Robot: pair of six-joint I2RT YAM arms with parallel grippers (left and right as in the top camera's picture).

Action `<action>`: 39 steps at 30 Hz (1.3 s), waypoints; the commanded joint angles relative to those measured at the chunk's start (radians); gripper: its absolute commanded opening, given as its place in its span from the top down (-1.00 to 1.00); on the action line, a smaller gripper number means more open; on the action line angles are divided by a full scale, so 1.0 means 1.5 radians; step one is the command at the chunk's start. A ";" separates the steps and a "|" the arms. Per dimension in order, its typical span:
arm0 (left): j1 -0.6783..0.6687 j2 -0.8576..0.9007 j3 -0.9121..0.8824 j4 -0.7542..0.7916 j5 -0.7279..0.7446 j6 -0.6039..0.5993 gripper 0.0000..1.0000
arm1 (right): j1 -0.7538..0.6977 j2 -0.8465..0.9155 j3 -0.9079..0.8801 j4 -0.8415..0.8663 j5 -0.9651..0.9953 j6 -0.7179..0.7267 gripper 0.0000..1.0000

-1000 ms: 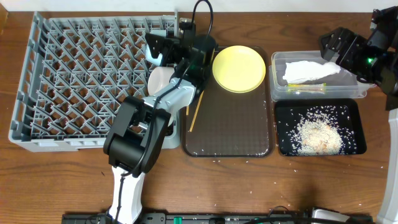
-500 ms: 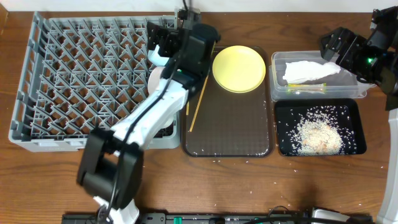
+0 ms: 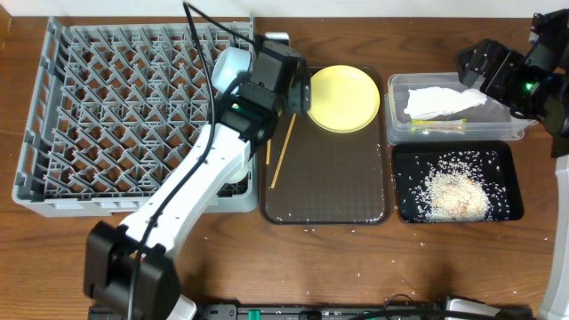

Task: Sort waste into correct bins and load items into the dishwasher
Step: 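Move the left gripper to the yellow plate rim, then grasp the yellow plate edge with the left gripper, tilting it up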

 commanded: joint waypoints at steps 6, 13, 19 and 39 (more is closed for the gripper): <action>-0.031 0.089 0.010 -0.012 0.108 -0.087 -0.70 | -0.006 0.001 0.007 -0.001 -0.003 0.004 -0.99; -0.052 0.160 0.010 0.009 0.098 -0.143 -0.52 | -0.006 0.001 0.007 -0.001 -0.003 0.004 -0.99; -0.054 0.216 0.010 0.049 0.055 -0.231 -0.31 | -0.006 0.001 0.007 -0.001 -0.003 0.004 -0.99; -0.058 0.292 0.010 0.151 -0.015 -0.371 -0.14 | -0.006 0.001 0.007 -0.001 -0.003 0.004 -0.98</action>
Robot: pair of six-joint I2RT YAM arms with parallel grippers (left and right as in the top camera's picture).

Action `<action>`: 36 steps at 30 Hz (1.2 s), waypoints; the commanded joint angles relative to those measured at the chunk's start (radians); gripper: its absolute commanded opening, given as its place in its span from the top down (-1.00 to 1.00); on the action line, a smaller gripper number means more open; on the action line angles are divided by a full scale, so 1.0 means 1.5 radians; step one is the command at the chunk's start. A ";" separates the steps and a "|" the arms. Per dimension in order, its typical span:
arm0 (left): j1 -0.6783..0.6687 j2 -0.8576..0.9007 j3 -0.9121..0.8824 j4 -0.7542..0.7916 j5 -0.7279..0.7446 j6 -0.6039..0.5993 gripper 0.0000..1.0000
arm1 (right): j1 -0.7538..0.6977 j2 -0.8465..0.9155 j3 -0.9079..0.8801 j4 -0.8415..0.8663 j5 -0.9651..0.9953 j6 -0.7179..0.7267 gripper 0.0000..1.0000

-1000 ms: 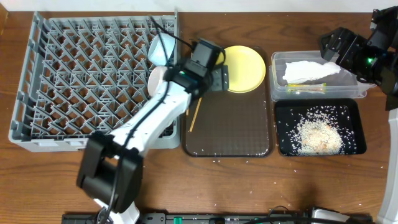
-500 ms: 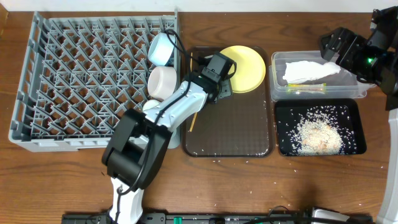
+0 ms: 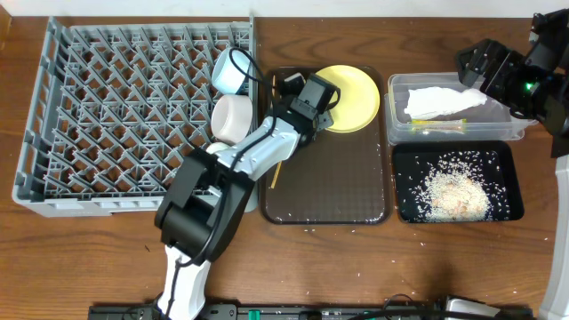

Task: Sort waste into correct bins and load items into the dishwasher
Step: 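Grasp the yellow plate edge with the left gripper, tilting it up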

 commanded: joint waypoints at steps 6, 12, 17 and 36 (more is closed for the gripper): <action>-0.009 0.023 0.010 0.006 -0.018 -0.012 -0.05 | -0.006 0.001 0.007 -0.001 -0.003 0.004 -0.98; -0.016 0.059 0.010 0.008 -0.018 -0.012 0.03 | -0.006 0.001 0.007 -0.001 -0.003 0.004 -0.98; -0.016 0.070 0.010 0.003 -0.018 -0.012 0.70 | -0.006 0.001 0.007 -0.001 -0.003 0.004 -0.99; -0.005 -0.076 0.010 -0.094 -0.145 0.147 0.85 | -0.006 0.001 0.007 -0.001 -0.003 0.004 -0.98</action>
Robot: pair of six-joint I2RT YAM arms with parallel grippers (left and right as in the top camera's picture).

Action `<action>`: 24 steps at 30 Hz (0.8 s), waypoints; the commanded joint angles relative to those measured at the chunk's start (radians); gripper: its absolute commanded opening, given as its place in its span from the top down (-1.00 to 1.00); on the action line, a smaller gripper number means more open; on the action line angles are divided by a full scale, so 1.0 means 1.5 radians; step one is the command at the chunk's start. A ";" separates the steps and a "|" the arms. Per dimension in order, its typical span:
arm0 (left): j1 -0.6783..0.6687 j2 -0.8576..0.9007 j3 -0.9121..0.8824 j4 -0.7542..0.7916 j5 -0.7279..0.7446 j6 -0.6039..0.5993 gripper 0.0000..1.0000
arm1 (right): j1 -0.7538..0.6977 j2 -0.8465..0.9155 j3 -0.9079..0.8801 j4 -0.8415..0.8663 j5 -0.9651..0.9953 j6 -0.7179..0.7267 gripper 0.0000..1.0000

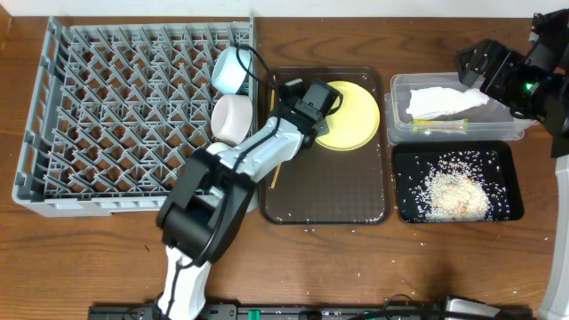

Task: Sort waste into correct bins and load items into the dishwasher
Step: 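Grasp the yellow plate edge with the left gripper, tilting it up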

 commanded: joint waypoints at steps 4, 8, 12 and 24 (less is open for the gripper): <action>0.003 -0.107 -0.002 -0.020 -0.101 0.169 0.85 | -0.006 0.001 0.007 -0.001 -0.003 0.004 -0.99; 0.004 -0.138 -0.002 -0.022 -0.110 0.221 0.85 | -0.006 0.001 0.007 -0.001 -0.003 0.004 -0.99; 0.005 -0.135 -0.003 -0.025 -0.104 0.175 0.66 | -0.006 0.001 0.007 -0.001 -0.003 0.004 -0.99; 0.004 -0.019 -0.005 0.027 0.080 0.036 -0.24 | -0.006 0.001 0.007 -0.001 -0.003 0.004 -0.99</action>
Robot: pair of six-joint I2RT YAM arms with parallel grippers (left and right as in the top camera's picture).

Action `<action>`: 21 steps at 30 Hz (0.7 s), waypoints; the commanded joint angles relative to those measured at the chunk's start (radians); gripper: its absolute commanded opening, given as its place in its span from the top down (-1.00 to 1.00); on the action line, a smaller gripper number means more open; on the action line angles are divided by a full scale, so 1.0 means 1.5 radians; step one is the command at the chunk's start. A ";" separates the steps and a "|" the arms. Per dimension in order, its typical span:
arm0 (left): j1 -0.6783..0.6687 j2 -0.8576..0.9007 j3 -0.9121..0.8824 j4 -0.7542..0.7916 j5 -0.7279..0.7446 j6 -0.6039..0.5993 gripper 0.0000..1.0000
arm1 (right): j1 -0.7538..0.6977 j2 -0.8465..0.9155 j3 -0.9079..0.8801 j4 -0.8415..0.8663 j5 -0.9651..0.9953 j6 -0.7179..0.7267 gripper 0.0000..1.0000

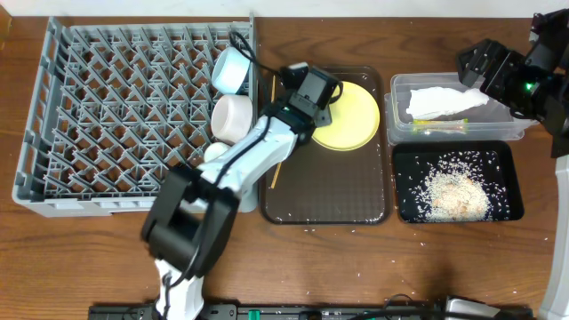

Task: Sort waste into correct bins and load items into the dishwasher
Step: 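Grasp the yellow plate edge with the left gripper, tilting it up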

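A yellow plate [354,114] lies at the back of the brown tray [329,200]. My left gripper [311,92] hovers over the plate's left rim; the wrist body hides its fingers, so its state does not show. A chopstick [277,169] lies along the tray's left side, and a thin second stick [273,87] shows by the tray's back left corner. The grey dish rack [116,116] holds a white and blue cup [229,69] and a pale bowl [233,116] at its right edge. My right gripper [476,67] hangs open above the clear bin [400,124].
The clear bin holds crumpled white paper [440,100]. In front of it a black tray [502,156] carries a heap of rice [455,193]. Loose grains dot the table near the front. My left arm [222,169] crosses the rack's right front corner.
The left arm's elbow has swung left and the wrist has turned over the plate's left rim. The plate has not moved. The right arm is still.
At first my left gripper was at the rack's right edge by the white and blue cup. Then it stood at the plate's left rim with the pale bowl showing in the rack. Later the plate lay slightly nearer the front, where it stays now.
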 commanded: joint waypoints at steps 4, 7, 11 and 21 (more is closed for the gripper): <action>0.004 0.051 -0.005 0.011 0.058 -0.052 -0.25 | -0.006 0.001 0.007 -0.001 -0.003 0.004 -0.98; 0.004 0.054 -0.006 0.011 0.058 -0.060 -0.25 | -0.006 0.001 0.007 -0.001 -0.003 0.004 -0.98; 0.004 0.059 -0.010 0.011 0.058 -0.095 -0.25 | -0.006 0.001 0.007 -0.001 -0.003 0.004 -0.98; 0.008 0.112 -0.012 0.039 0.081 -0.147 -0.27 | -0.006 0.001 0.007 -0.001 -0.003 0.004 -0.99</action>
